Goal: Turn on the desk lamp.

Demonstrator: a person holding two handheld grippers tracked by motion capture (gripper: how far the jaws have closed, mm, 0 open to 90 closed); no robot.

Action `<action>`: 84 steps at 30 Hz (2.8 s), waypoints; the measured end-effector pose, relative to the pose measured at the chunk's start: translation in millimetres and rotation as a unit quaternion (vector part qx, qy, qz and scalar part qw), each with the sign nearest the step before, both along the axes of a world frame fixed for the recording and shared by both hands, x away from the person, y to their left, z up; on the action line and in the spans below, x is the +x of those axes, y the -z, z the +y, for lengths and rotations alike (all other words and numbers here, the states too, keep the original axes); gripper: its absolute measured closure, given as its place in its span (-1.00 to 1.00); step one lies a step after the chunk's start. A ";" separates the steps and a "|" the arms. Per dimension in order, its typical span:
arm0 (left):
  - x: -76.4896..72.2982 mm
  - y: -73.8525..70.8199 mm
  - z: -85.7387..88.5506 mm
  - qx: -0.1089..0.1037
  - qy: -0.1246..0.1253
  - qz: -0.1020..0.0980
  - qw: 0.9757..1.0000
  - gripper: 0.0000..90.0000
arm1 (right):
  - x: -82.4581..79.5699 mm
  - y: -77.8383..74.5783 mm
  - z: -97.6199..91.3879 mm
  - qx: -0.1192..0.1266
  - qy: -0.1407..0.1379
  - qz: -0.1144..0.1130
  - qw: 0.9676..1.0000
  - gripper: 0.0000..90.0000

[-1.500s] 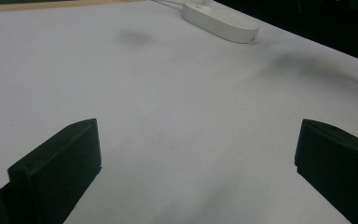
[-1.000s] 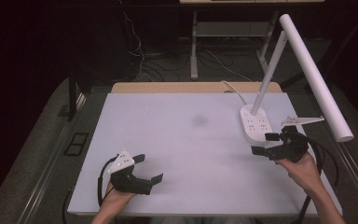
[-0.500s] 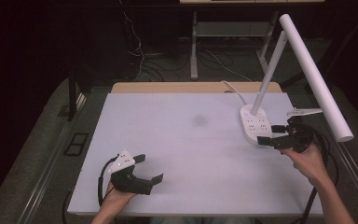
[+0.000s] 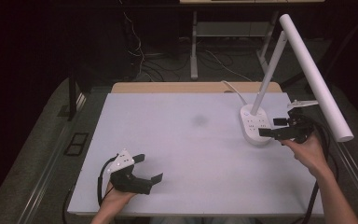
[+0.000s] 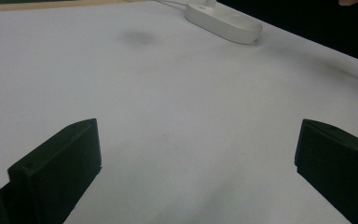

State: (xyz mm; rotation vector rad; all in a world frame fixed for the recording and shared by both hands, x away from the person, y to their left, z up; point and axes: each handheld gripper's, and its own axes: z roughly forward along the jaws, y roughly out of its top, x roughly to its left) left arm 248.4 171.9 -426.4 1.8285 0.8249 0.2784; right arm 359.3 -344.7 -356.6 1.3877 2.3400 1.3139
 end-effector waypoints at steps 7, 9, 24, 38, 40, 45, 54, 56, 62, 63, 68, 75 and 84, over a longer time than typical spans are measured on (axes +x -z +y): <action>0.0 0.0 0.3 0.000 0.000 0.000 1.000 -1.00 | 11.2 2.4 -5.9 0.003 0.010 0.003 1.000 -0.99; 0.3 -0.1 1.0 0.001 -0.001 -0.001 1.000 -1.00 | 15.9 3.2 -7.9 0.000 0.014 0.006 1.000 -0.99; 0.7 0.2 1.3 0.001 -0.004 0.000 1.000 -1.00 | 42.7 2.5 -14.5 -0.007 0.027 0.003 1.000 -0.99; 0.7 0.3 1.3 0.003 -0.004 0.000 1.000 -1.00 | 67.5 12.8 -24.2 -0.023 0.049 0.013 0.998 -0.80; 0.6 0.4 1.2 0.004 -0.004 0.000 1.000 -1.00 | 70.7 13.7 -26.1 -0.024 0.056 0.016 0.998 -0.78; 0.2 0.4 0.1 0.005 -0.003 0.001 1.000 -1.00 | 77.1 17.9 -29.5 -0.027 0.061 0.018 0.998 -0.53; 0.4 0.2 1.3 0.006 -0.004 -0.001 1.000 -1.00 | 86.6 27.8 -34.0 -0.021 0.068 0.028 0.997 -0.30; 0.3 0.1 1.4 0.006 -0.005 -0.001 1.000 -1.00 | 90.5 32.8 -35.0 -0.022 0.067 0.029 0.997 -0.21; 0.4 0.0 1.8 0.006 -0.006 0.000 1.000 -1.00 | 96.9 43.5 -32.9 -0.029 0.067 0.030 0.997 0.02; 0.5 0.0 1.8 0.005 -0.007 0.000 1.000 -1.00 | 96.9 43.5 -32.9 -0.029 0.067 0.030 0.997 0.02; 0.2 -0.1 2.0 0.005 -0.008 -0.001 1.000 -1.00 | 101.2 50.0 -28.6 -0.034 0.081 0.027 0.996 0.29; 0.2 -0.3 2.4 0.006 -0.008 -0.002 1.000 -1.00 | 106.4 55.1 -24.6 -0.046 0.089 0.014 0.995 0.56; 0.2 -0.5 3.3 0.008 -0.011 -0.003 1.000 -1.00 | 110.9 60.8 -24.6 -0.044 0.093 0.012 0.995 0.96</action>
